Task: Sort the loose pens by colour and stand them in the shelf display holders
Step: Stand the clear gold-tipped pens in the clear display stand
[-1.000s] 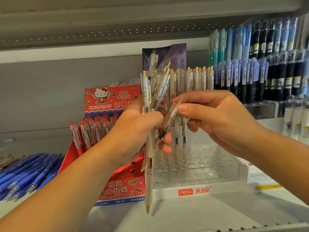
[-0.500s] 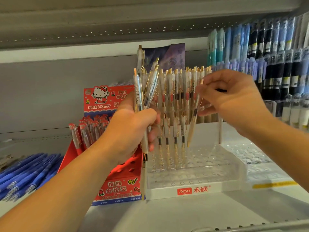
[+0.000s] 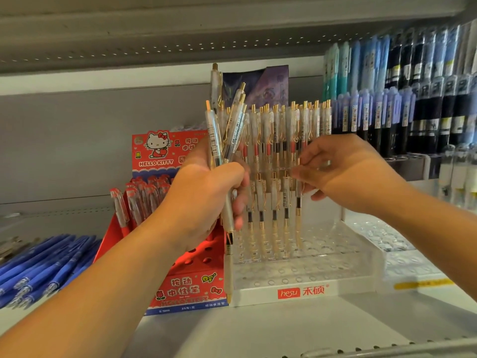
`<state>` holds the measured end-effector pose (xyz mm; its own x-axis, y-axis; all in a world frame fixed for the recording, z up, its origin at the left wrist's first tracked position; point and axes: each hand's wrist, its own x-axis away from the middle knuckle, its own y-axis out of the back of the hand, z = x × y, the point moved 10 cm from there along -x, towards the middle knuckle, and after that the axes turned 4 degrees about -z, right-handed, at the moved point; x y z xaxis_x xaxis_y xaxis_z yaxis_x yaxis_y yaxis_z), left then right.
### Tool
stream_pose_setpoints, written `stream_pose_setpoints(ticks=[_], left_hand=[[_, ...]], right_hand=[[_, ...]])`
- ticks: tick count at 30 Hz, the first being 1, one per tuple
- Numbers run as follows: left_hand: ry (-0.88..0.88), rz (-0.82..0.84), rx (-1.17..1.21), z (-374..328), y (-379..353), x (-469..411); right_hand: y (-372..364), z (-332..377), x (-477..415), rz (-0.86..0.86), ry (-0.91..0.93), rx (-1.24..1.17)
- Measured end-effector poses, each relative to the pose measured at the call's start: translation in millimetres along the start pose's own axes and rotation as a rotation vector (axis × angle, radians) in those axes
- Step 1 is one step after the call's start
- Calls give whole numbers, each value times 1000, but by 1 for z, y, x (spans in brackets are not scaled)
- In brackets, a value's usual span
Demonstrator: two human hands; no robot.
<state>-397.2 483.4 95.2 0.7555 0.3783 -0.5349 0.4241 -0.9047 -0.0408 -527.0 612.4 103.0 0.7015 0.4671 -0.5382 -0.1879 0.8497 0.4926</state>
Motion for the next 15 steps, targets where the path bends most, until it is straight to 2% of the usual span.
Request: stream_pose_setpoints(ticks=[4, 8, 11, 13, 15], left_hand=[[-2, -25, -12, 1, 3, -1], [10, -41, -1, 2, 6, -2], [-4, -53, 2, 0, 6, -2], [-15, -64, 3, -1, 7, -3], [-21, -79, 16, -1, 8, -3]], right_hand=[[-9, -3, -1, 110, -58, 108], [-8, 0, -5, 107, -76, 223], [-1, 6, -1, 52, 25, 374], [8, 19, 6, -67, 167, 320], [15, 35, 17, -137, 300, 64]])
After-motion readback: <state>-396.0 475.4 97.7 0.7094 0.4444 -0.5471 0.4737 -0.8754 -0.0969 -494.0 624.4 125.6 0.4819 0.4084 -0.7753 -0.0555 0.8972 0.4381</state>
